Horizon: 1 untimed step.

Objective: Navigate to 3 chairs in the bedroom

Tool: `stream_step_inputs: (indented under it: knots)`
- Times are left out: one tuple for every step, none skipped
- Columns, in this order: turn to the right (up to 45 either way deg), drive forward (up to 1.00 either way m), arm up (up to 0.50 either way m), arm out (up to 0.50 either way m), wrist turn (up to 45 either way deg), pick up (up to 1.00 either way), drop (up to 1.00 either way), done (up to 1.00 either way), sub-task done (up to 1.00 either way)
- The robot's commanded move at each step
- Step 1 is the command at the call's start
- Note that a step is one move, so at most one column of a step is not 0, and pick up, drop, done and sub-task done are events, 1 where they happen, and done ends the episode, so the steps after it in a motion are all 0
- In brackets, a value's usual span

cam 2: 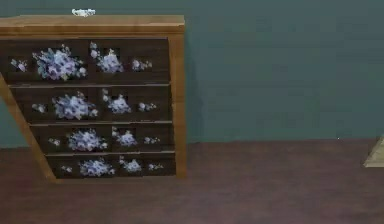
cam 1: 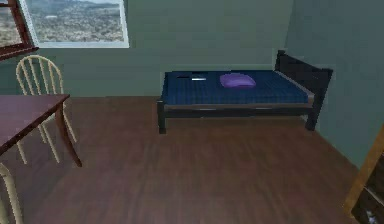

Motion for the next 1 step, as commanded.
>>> stream_step_inputs:
  knots:
    - [0.0,0.80,0.00,0.00,0.0,0.00,0.00,0.00,0.00]
